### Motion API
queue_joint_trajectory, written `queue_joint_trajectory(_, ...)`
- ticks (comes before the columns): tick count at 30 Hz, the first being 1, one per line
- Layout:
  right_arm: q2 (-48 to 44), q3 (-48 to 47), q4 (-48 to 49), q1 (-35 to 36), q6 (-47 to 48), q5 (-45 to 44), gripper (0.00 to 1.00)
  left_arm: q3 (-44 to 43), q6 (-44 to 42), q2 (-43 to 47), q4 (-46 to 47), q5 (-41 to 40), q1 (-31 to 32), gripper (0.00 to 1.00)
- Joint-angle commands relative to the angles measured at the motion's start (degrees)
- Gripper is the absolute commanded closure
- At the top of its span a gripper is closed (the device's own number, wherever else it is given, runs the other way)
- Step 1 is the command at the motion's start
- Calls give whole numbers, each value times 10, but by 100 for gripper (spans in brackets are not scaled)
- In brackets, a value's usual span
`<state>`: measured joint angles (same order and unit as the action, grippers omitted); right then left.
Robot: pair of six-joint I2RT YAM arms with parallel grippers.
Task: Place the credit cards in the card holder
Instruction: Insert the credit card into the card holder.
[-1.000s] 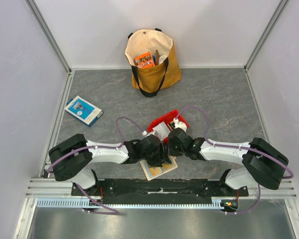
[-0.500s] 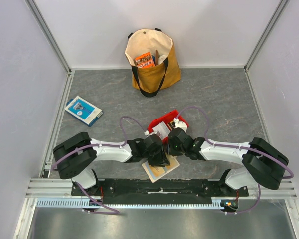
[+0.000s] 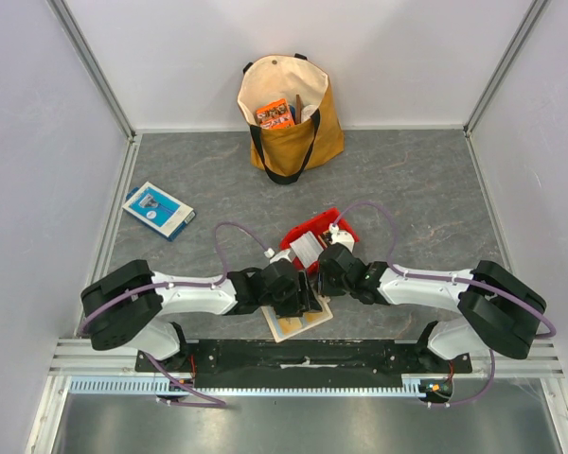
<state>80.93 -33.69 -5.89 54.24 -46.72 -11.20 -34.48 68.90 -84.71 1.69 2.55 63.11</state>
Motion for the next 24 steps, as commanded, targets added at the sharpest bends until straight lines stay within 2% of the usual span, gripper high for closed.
queue_joint_trajectory(1,31,23,-98,7,-2,14,65,28,-36,9,-111,-68,-2,31)
queue_joint_trajectory(6,26,23,-96,8,-7,16,65,34,-33,27,-131,-80,-2,28)
queue_joint_trajectory(10,23,24,-91,8,-6,27,65,33,-35,18,-107,-78,-2,28)
queue_joint_trajectory(14,21,28,-80,8,-5,39,66,5,-54,-17,-86,-73,-2,30)
queue_joint_trajectory(19,-14,38,-83,7,-12,22,66,-44,-99,-37,-128,-80,-3,30)
queue_joint_trajectory(24,-71,35,-79,7,-11,16,66,12,-127,37,-78,-90,-4,18)
